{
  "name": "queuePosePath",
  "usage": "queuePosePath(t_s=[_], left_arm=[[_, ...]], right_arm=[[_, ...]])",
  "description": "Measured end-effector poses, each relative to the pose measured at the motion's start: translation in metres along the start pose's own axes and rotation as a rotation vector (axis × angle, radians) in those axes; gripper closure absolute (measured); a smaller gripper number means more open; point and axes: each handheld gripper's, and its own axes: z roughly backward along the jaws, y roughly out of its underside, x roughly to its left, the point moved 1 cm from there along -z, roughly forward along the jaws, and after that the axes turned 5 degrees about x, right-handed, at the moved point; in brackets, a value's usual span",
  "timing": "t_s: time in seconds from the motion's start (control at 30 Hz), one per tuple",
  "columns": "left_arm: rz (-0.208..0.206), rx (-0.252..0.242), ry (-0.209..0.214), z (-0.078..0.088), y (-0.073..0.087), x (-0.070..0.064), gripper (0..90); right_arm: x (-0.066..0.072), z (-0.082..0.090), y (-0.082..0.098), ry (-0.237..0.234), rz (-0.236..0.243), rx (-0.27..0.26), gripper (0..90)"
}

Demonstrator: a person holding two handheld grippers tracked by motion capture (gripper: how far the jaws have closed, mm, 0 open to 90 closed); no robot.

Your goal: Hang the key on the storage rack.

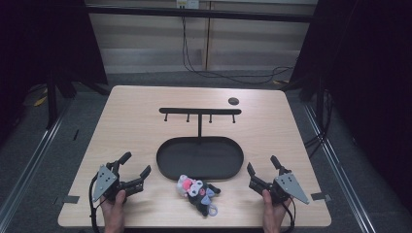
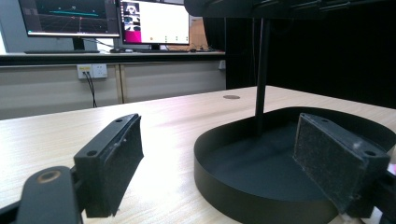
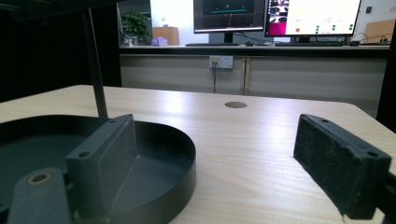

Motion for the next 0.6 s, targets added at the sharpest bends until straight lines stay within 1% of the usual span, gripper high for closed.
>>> queuePosePath(t_s=[0.07,0.1,0.2,0.23,0.33,0.37,0.4,0.47,0.5,0.53,0.57,0.6], left_arm=[[0.0,0.0,0.0,0.0,0.0,0.0,15.4],[0.0,0.0,0.0,0.0,0.0,0.0,15.4],[0.006,-0.003,0.001,-0.0003,0.0,-0.0004,15.3],[0.006,-0.003,0.001,-0.0003,0.0,-0.0004,15.3],[0.005,-0.003,0.0,-0.0003,0.0,-0.0004,15.4],[0.006,-0.003,0.001,-0.0003,0.0,-0.0004,15.3],[0.006,-0.003,0.001,-0.0003,0.0,-0.0004,15.3],[-0.002,-0.002,0.007,-0.0004,-0.0002,0.0001,15.3],[-0.014,0.0,0.012,-0.0005,-0.0004,0.001,15.3],[-0.014,0.0,0.012,-0.0005,-0.0004,0.001,15.4],[0.006,-0.004,-0.009,0.0,0.0,-0.0004,15.4],[0.006,-0.004,-0.009,0.0,0.0,-0.0004,15.3]], right_arm=[[0.0008,-0.0006,-0.0002,0.003,0.008,0.006,12.6],[0.0019,-0.0016,-0.0006,0.008,0.019,0.014,12.8],[0.0013,-0.0019,-0.0007,0.013,0.01,0.022,13.3],[0.0002,-0.002,-0.0009,0.007,0.001,0.026,13.3],[-0.0006,-0.002,-0.0011,-0.001,-0.004,0.03,13.3],[-0.0008,-0.0015,-0.0013,-0.01,-0.005,0.039,13.6],[-0.0007,-0.001,-0.0012,-0.023,-0.003,0.039,14.5],[-0.0003,-0.001,-0.0013,-0.029,0.0,0.042,16.3],[0.0005,-0.0015,-0.0015,-0.042,0.0,0.05,18.2],[0.0011,-0.0014,-0.0017,-0.046,-0.008,0.059,19.3],[0.0015,-0.0016,-0.0019,-0.054,-0.008,0.065,20.5],[0.0015,-0.0016,-0.0019,-0.054,-0.008,0.065,20.5]])
